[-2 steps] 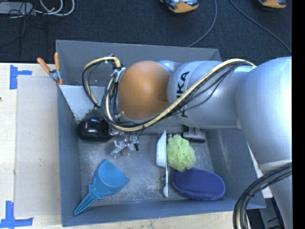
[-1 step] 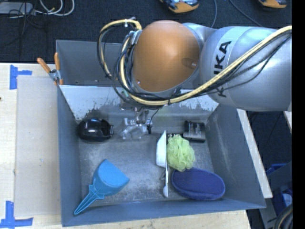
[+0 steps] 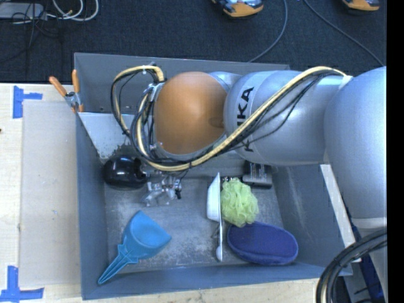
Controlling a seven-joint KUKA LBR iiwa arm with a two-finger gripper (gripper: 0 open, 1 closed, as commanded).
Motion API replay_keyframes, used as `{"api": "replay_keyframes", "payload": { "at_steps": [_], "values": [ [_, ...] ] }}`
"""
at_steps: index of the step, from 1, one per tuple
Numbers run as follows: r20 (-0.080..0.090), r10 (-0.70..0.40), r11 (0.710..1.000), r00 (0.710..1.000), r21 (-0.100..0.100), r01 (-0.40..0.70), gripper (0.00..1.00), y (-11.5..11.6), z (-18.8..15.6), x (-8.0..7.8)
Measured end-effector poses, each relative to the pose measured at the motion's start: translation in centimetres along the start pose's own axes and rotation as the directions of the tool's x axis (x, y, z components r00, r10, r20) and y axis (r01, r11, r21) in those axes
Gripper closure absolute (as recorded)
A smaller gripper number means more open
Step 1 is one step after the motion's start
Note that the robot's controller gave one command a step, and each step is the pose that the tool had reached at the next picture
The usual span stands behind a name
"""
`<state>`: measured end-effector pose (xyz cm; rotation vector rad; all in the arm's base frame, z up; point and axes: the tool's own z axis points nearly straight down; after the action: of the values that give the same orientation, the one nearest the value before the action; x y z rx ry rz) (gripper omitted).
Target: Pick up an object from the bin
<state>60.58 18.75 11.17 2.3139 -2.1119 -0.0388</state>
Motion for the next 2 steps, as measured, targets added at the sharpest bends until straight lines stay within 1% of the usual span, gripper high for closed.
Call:
{"api": "replay_keyframes", "payload": {
  "at_steps": [1,2],
  "values": [
    [0.002,-0.073,0.997,0.997,-0.003,0.073,1.0,0.7,4.3,-1.2],
    [0.006,-0.368,0.93,0.93,-0.001,0.368,1.0,-1.4,4.2,-4.1]
  ]
}}
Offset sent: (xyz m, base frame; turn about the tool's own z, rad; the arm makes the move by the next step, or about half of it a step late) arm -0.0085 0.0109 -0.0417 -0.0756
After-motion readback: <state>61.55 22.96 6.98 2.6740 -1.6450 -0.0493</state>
